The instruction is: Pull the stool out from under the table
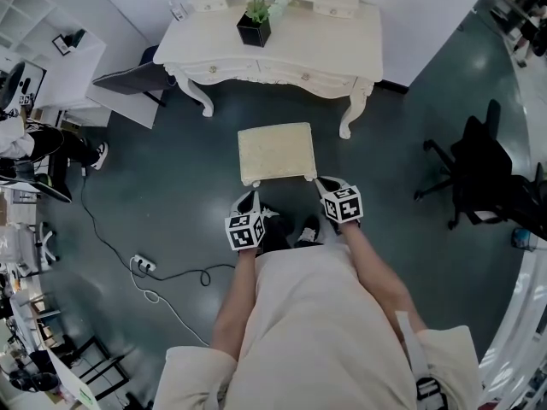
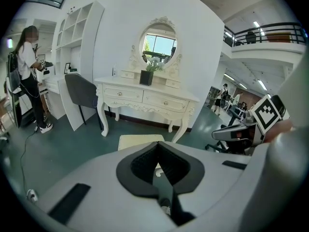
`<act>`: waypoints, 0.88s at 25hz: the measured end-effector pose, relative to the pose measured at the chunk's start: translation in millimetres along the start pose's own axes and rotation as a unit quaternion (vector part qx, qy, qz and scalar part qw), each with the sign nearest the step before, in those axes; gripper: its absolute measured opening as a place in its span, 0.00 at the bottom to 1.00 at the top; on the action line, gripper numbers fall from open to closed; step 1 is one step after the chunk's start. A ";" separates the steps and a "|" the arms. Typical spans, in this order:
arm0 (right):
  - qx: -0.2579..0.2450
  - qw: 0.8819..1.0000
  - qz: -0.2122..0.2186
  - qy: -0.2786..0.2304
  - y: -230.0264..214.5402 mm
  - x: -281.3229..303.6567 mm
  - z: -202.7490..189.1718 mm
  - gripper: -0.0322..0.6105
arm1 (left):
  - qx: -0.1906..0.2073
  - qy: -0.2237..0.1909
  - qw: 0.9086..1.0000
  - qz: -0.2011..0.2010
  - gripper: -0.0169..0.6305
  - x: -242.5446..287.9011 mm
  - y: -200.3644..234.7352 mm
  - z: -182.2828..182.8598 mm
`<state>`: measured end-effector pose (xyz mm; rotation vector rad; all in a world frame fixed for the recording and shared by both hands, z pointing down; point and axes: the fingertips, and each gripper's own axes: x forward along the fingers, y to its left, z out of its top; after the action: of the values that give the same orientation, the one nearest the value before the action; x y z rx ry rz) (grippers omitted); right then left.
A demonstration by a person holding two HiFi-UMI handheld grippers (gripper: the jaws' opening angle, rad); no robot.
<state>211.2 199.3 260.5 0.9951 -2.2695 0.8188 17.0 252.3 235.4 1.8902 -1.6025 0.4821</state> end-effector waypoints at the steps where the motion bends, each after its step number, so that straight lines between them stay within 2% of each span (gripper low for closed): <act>1: -0.002 1.000 0.000 0.001 0.5 -0.2 -0.5 0.12 | 0.001 -0.001 1.000 0.001 0.05 -0.3 0.3 -0.5; 22: -0.045 0.999 0.024 0.014 21.8 4.6 2.7 0.12 | 0.006 -0.017 1.000 0.005 0.05 -0.9 4.3 5.4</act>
<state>190.9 207.2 254.9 0.8867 -2.2931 0.7380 12.1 249.1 231.7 1.9094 -1.6354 0.4681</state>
